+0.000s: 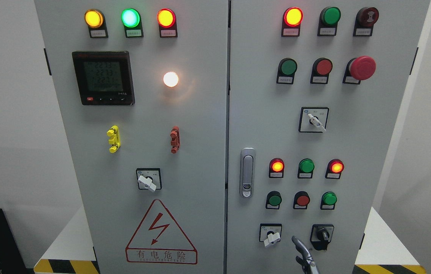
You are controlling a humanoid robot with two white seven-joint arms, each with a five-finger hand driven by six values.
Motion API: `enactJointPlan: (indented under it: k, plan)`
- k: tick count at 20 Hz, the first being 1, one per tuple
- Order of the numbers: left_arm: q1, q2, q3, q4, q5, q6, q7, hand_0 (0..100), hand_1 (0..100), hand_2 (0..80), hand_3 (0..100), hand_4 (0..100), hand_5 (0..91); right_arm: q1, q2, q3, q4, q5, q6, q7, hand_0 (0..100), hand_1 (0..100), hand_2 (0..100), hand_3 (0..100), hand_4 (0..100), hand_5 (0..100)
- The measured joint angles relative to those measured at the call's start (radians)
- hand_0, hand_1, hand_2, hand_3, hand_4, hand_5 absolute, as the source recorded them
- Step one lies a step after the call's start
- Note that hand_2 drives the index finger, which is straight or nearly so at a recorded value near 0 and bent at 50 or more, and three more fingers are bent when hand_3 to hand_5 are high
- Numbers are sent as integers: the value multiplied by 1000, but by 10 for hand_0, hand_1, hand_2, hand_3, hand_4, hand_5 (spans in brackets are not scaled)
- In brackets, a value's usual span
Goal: Press green start button
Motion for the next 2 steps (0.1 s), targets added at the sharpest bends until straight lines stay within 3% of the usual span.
enactJointPlan:
  k: [2]
  plan:
    - [0, 0, 0, 0, 0, 0, 0, 120, 556, 0, 0, 0, 0, 1, 0, 4, -3, -13, 3, 0, 0, 60, 0, 0, 0, 0]
